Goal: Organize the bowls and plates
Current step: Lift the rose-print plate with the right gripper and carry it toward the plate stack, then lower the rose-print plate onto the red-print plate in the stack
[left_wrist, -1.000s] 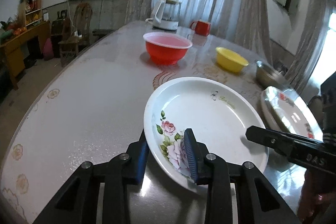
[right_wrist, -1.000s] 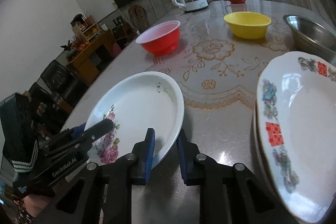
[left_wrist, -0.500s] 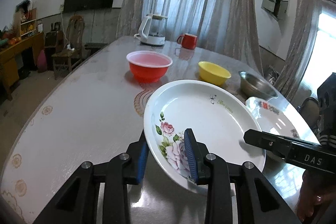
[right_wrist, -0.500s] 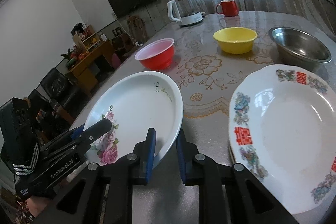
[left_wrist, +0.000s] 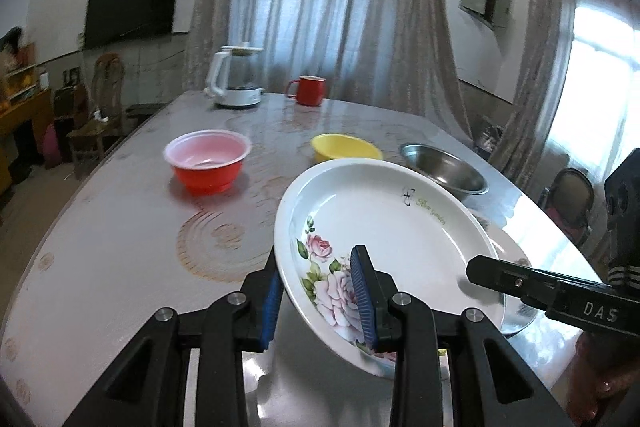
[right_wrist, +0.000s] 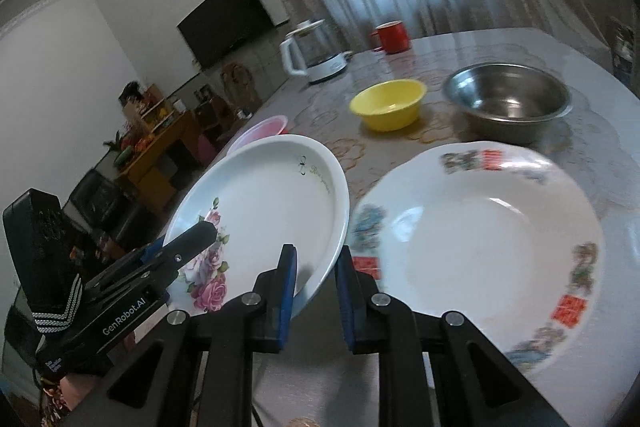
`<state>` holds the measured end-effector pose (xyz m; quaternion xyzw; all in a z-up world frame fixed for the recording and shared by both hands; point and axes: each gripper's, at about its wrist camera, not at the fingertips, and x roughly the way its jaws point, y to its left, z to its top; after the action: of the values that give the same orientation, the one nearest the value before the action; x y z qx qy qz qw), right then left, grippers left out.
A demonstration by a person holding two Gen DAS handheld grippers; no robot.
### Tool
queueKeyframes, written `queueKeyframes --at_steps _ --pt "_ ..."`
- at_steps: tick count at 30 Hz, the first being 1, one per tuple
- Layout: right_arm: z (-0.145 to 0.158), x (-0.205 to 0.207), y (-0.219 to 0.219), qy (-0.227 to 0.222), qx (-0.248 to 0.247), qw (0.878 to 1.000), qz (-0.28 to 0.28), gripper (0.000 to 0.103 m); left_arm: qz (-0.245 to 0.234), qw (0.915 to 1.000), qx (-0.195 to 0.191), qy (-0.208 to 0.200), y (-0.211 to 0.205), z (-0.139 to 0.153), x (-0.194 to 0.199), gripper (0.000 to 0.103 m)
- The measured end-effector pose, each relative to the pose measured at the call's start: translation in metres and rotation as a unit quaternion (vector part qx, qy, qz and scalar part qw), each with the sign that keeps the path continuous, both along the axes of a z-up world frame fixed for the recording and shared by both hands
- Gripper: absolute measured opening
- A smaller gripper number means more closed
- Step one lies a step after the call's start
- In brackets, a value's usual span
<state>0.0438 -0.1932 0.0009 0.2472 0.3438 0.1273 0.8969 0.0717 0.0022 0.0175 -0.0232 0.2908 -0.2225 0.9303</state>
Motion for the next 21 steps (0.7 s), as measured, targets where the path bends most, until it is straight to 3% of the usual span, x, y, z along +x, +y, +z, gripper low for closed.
queueKeyframes --at_steps 21 --pt "-0.013 -0.042 -0.084 0.023 0.022 0.995 -0.092 0.019 -0.075 0.9968 0.028 0.008 -0.094 0.002 -0.004 0.033"
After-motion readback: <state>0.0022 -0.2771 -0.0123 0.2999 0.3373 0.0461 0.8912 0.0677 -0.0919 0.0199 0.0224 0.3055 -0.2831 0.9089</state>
